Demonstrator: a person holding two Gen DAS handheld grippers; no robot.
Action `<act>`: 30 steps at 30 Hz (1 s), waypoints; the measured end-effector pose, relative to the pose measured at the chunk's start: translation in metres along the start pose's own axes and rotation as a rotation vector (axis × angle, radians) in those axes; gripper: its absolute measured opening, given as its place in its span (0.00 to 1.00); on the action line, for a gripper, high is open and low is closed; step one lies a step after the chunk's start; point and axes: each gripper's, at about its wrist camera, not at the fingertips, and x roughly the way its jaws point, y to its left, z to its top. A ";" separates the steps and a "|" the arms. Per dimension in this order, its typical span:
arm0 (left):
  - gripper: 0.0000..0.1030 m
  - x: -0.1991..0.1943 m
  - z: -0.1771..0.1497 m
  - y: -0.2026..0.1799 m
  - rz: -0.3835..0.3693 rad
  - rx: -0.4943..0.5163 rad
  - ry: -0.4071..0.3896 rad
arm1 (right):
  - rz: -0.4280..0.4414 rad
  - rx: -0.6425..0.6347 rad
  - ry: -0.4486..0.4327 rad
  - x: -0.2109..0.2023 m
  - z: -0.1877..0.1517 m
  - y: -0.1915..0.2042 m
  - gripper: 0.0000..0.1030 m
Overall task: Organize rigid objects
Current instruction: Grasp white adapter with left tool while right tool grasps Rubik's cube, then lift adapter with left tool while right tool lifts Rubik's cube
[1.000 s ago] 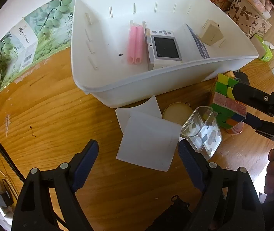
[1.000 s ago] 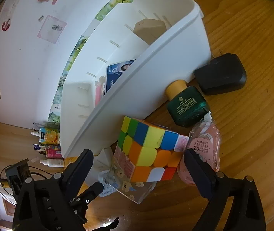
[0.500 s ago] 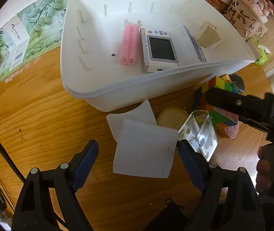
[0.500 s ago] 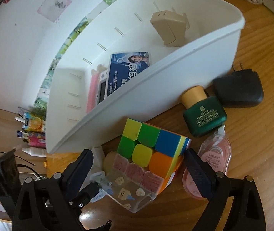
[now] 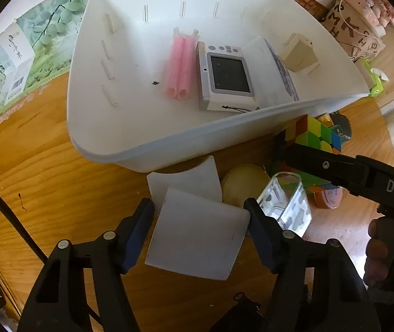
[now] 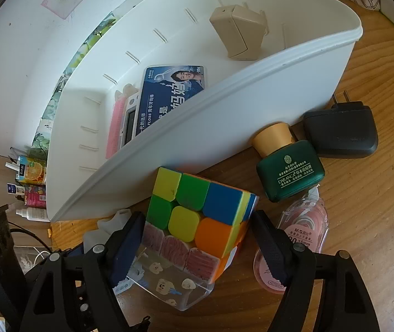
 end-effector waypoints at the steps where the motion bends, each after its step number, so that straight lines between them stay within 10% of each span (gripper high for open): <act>1: 0.65 0.000 0.001 0.000 0.005 0.001 -0.001 | 0.000 0.000 0.000 0.000 0.000 0.000 0.76; 30: 0.59 -0.023 -0.032 0.038 -0.008 -0.162 -0.037 | 0.019 0.017 -0.010 -0.020 -0.020 -0.005 0.59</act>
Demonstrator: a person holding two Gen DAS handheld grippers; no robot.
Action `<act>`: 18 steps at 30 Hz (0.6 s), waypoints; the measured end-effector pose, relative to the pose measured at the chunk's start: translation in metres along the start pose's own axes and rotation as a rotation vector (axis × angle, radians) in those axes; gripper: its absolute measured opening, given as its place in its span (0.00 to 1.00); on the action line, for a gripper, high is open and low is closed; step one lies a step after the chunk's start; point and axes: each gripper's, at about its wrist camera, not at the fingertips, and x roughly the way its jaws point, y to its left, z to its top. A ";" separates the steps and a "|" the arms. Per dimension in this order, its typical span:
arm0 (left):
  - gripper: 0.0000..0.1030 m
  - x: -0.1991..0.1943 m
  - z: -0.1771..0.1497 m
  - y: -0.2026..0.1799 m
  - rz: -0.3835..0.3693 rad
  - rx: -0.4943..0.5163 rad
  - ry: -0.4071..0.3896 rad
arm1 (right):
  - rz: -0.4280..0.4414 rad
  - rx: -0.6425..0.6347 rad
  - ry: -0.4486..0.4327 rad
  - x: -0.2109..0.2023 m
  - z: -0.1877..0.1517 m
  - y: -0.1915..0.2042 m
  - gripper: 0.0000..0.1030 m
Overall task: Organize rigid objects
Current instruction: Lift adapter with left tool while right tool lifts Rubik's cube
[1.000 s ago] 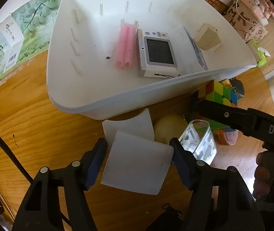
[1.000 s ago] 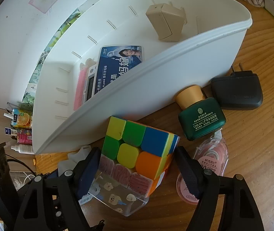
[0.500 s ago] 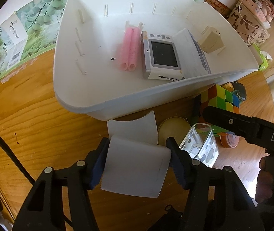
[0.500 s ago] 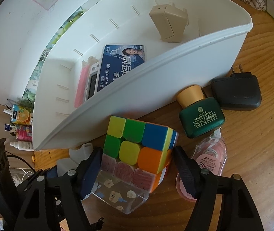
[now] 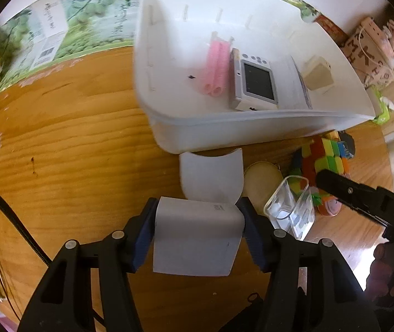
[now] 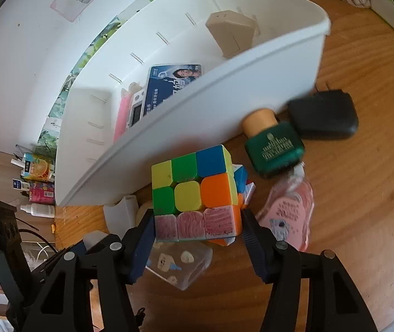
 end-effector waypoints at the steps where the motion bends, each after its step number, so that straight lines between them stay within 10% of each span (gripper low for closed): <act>1: 0.59 -0.003 -0.002 0.003 -0.001 -0.010 -0.006 | 0.003 0.003 -0.002 -0.002 -0.002 -0.001 0.59; 8: 0.59 -0.020 -0.014 0.012 -0.005 -0.065 -0.048 | 0.019 0.000 -0.035 -0.020 -0.017 -0.002 0.57; 13: 0.59 -0.030 -0.023 0.005 -0.012 -0.086 -0.082 | 0.042 -0.030 -0.070 -0.038 -0.026 -0.002 0.04; 18: 0.59 -0.043 -0.031 0.004 -0.034 -0.112 -0.141 | 0.037 -0.038 -0.081 -0.047 -0.035 -0.006 0.04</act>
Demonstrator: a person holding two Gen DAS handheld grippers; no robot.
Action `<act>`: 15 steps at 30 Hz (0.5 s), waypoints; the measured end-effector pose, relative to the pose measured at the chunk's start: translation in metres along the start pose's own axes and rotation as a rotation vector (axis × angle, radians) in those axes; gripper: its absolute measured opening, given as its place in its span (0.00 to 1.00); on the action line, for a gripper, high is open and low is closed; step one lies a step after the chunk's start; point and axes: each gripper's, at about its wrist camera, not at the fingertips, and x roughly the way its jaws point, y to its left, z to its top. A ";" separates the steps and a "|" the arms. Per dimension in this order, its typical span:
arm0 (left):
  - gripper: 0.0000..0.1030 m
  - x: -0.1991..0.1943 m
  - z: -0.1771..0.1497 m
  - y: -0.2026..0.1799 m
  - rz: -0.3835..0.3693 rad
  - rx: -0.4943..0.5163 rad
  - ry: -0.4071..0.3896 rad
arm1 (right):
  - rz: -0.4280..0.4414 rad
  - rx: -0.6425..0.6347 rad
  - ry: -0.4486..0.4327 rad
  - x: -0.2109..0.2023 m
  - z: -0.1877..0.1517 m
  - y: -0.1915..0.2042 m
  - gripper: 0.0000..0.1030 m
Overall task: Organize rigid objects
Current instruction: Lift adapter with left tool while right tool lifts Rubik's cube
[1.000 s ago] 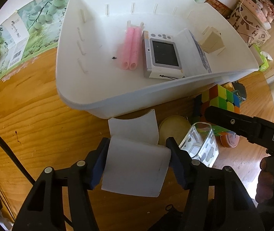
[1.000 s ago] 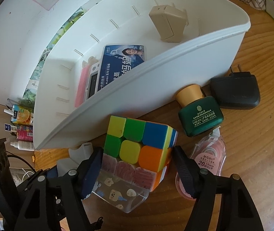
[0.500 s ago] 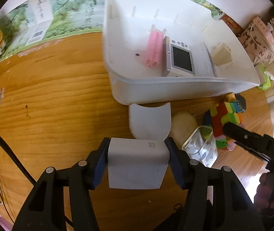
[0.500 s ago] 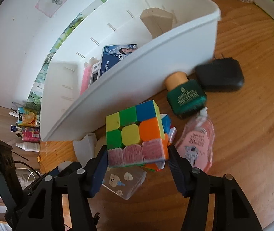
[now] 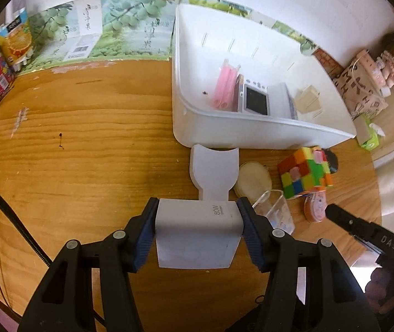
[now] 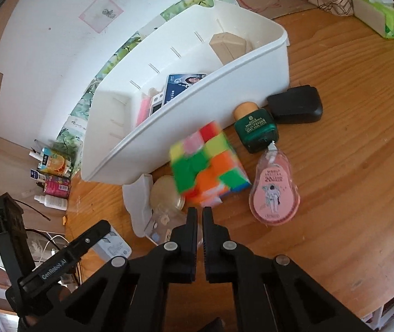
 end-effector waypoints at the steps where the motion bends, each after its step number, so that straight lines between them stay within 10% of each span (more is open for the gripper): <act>1: 0.59 -0.002 0.000 0.001 -0.003 -0.007 -0.009 | -0.003 0.000 -0.002 -0.002 -0.001 -0.001 0.04; 15: 0.59 -0.039 -0.015 0.005 -0.037 -0.053 -0.169 | -0.056 -0.067 -0.038 -0.020 -0.015 -0.001 0.07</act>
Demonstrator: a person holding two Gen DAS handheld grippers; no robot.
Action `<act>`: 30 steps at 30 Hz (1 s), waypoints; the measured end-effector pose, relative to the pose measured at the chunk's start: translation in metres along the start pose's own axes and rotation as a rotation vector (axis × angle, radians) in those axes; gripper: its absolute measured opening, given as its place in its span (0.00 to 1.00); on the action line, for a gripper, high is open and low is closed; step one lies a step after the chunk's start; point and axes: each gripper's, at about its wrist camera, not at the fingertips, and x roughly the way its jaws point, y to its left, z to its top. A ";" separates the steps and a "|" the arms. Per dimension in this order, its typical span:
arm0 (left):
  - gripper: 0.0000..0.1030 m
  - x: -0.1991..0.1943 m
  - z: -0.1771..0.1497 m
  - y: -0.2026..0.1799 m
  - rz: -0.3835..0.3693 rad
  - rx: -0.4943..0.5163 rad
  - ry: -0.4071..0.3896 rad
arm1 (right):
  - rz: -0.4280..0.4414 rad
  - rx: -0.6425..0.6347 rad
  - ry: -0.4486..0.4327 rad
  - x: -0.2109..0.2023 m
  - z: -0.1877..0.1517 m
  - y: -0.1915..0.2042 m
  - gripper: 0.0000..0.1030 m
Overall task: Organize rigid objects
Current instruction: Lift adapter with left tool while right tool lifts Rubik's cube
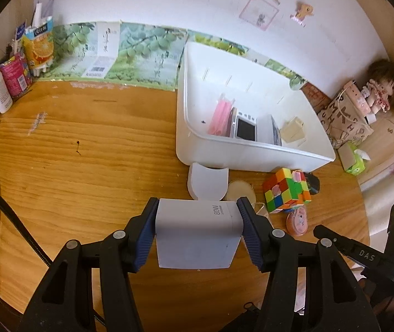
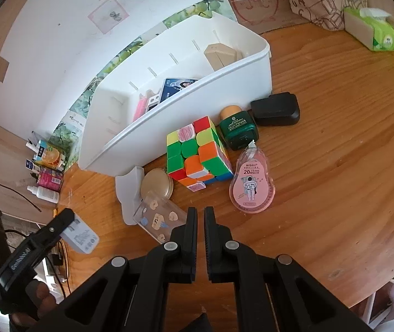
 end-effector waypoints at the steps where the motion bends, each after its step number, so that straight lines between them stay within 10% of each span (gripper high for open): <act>1: 0.59 -0.003 0.000 0.000 -0.004 -0.002 -0.014 | -0.001 -0.005 -0.002 0.000 0.000 0.001 0.07; 16: 0.58 -0.024 -0.003 -0.002 0.006 -0.011 -0.129 | -0.046 -0.141 -0.075 0.016 0.019 0.016 0.71; 30: 0.59 -0.031 0.004 -0.007 0.032 -0.003 -0.203 | -0.133 -0.260 -0.010 0.061 0.043 0.034 0.74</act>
